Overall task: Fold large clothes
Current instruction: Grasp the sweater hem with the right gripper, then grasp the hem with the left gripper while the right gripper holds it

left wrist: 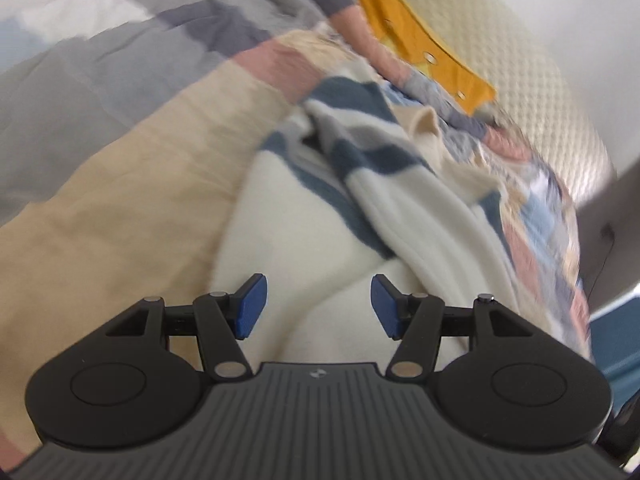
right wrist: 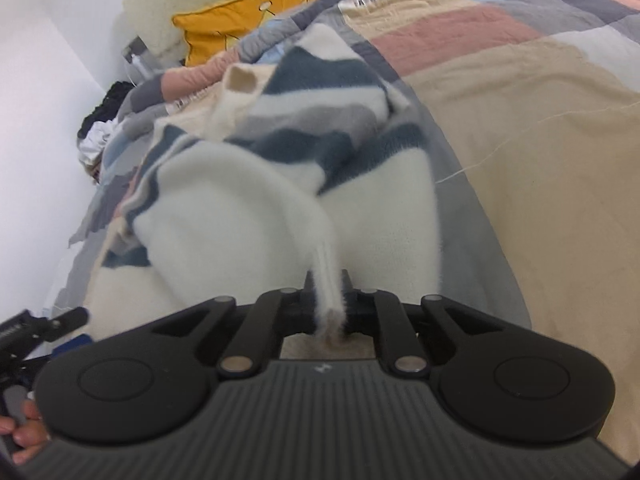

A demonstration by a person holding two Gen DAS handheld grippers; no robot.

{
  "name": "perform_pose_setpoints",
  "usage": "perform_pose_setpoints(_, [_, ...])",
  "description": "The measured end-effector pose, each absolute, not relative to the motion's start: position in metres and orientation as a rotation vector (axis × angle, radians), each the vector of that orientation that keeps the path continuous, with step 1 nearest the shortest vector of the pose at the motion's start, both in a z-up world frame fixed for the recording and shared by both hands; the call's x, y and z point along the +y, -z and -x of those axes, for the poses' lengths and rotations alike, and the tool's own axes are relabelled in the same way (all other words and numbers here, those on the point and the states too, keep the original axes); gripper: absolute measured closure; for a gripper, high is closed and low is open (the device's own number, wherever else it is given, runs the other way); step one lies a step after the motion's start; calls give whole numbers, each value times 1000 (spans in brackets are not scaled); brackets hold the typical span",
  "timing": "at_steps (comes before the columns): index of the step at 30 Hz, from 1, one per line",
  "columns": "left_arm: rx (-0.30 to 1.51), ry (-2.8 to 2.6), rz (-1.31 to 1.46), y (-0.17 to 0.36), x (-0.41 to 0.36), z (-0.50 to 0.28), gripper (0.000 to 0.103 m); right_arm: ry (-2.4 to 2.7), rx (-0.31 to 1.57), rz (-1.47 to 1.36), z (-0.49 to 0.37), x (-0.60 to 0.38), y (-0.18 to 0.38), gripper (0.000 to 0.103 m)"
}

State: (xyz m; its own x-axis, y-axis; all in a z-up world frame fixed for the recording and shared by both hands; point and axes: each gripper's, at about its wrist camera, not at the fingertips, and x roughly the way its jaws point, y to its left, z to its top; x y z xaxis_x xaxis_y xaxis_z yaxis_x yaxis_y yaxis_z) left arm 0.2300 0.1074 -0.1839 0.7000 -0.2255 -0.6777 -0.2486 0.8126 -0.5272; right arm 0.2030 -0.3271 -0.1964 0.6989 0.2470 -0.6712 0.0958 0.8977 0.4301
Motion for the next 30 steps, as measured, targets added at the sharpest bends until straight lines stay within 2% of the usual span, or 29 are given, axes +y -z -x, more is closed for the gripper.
perform_pose_setpoints(8, [846, -85, 840, 191, 160, -204, 35, -114, 774, -512, -169, -333, 173, 87])
perform_pose_setpoints(10, [863, -79, 898, 198, 167, -201, 35, -94, 769, -540, -157, -339, 168, 67])
perform_pose_setpoints(12, [876, -71, 923, 203, 168, -200, 35, -83, 768, -556, -145, -344, 164, 58])
perform_pose_setpoints(19, [868, 12, 956, 209, 158, -201, 35, 37, 760, -607, -133, -365, 163, 58])
perform_pose_setpoints(22, [877, 21, 958, 214, 156, -205, 35, 96, 809, -640, -139, -372, 177, 54])
perform_pose_setpoints(25, [895, 36, 981, 224, 152, -210, 37, 43, 891, -689, -151, -371, 196, 55])
perform_pose_setpoints(30, [912, 96, 992, 229, 145, -216, 73, -20, 946, -801, -154, -368, 217, 56])
